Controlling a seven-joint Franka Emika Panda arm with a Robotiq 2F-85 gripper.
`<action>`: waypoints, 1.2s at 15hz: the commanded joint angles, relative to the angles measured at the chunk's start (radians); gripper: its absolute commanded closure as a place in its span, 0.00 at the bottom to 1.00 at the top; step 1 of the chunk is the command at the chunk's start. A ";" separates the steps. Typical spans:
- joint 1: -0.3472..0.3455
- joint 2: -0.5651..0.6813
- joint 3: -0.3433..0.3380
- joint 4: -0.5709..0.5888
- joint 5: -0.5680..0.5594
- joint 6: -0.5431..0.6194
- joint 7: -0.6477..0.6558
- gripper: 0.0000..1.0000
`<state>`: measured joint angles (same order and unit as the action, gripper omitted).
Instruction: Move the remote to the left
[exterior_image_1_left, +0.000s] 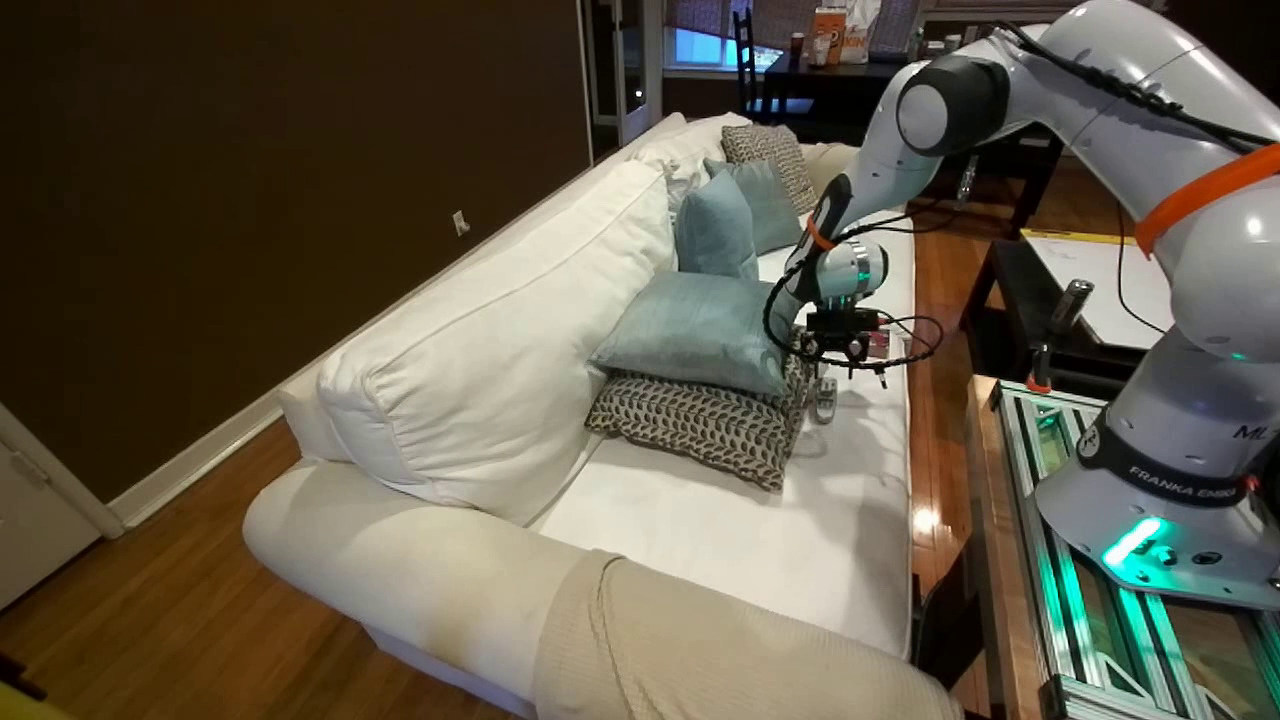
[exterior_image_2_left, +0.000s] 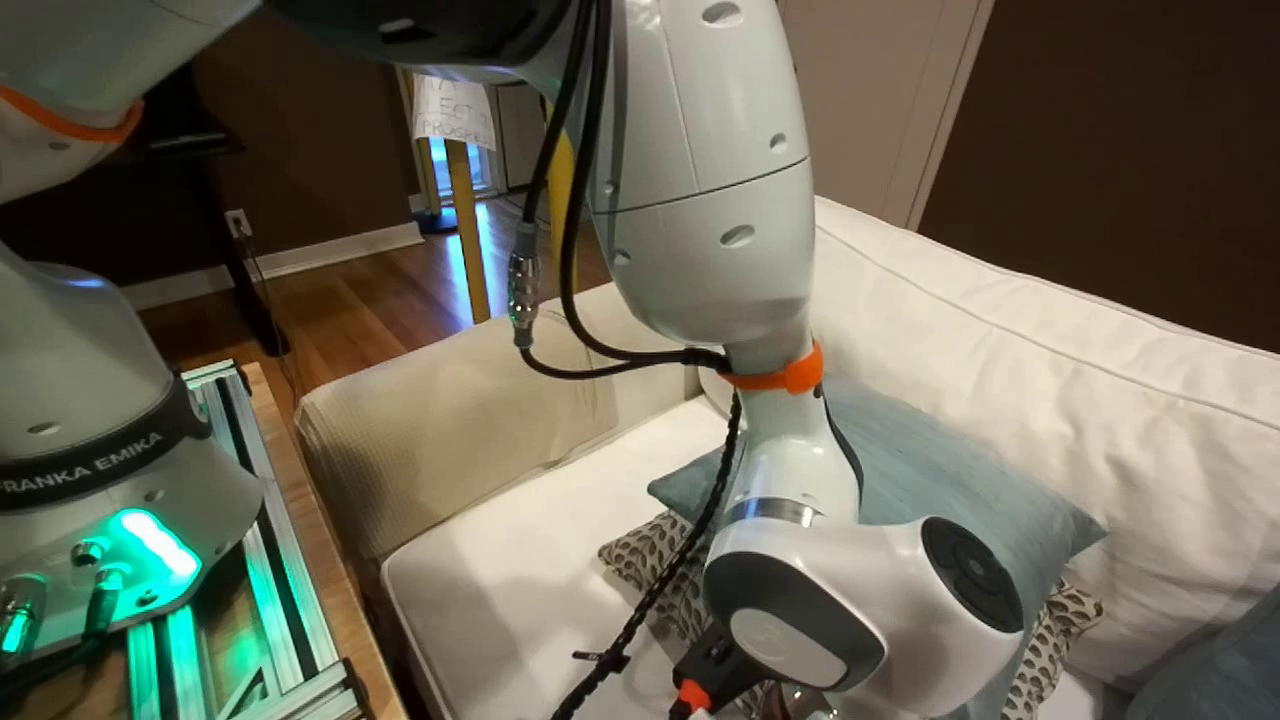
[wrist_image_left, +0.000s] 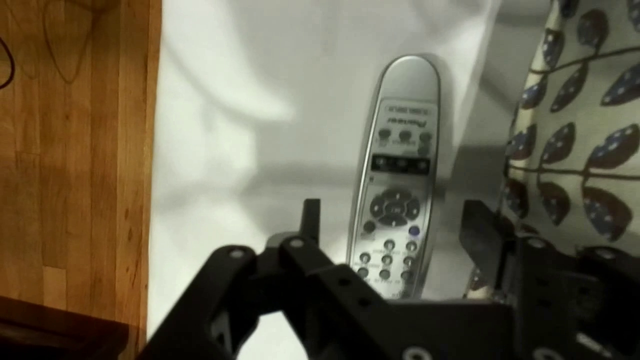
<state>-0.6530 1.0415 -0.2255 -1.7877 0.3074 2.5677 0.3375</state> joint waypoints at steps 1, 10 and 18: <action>0.017 -0.001 -0.023 0.025 0.018 -0.045 -0.009 0.00; 0.018 -0.161 -0.056 -0.130 -0.044 0.013 -0.220 0.00; 0.033 -0.352 -0.100 -0.269 -0.153 0.029 -0.370 0.00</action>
<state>-0.6311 0.7846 -0.3152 -1.9727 0.1904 2.5713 0.0180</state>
